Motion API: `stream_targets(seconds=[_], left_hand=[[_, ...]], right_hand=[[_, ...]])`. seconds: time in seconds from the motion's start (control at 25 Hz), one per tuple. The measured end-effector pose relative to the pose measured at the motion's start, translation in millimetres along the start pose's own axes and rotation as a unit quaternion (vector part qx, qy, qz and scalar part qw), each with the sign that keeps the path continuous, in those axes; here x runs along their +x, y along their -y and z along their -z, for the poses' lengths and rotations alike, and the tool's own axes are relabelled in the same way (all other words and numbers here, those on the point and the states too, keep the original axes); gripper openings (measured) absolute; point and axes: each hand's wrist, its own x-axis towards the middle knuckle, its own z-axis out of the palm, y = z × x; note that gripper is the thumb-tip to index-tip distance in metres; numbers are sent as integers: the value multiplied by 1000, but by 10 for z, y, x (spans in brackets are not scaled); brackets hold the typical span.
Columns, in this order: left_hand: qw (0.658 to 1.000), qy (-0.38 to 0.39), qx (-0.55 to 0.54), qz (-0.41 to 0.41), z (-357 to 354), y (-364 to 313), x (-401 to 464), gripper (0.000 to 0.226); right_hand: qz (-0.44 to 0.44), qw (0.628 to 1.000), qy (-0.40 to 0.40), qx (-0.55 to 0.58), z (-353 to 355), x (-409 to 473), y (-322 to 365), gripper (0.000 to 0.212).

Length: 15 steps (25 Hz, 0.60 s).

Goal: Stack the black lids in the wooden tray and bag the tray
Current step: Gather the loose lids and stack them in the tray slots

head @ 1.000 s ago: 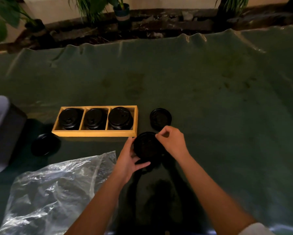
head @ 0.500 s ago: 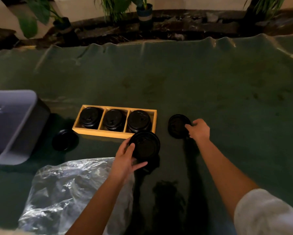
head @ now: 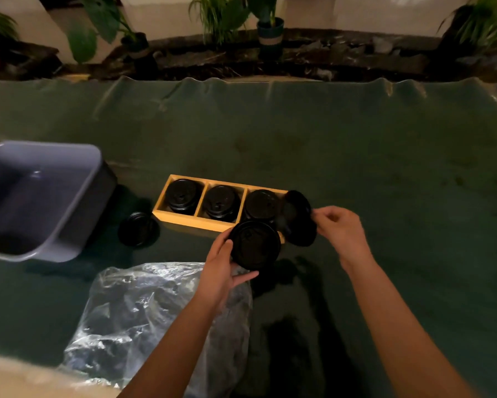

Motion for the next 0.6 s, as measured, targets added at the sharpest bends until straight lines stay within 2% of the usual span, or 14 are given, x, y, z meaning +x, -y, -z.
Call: stream_targets(seconds=[0.12,0.24,0.36,0.48,0.52,0.6], left_hand=[[1000,-13,-12,-18,189,-88,-53,27],[998,-25,-42,-30,526,-173,-96,28],[996,-57,-57,-40,937,-245,-126,17],[992,-95,-66,-51,1445,-331,-105,20],[991,-103,-67,-54,1614,-356,-96,21],[988,-125,-77,-58,1968,-407,-82,22]], right_hand=[[67,986,92,-123,-562,-258,292,8],[127,963,106,-211,-1058,-419,427,3],[168,958,106,-207,-1522,-565,474,16],[198,957,131,-169,-2077,-661,472,13],[180,964,137,-140,-2264,-655,458,12],[72,982,164,-65,-2666,-588,413,17]])
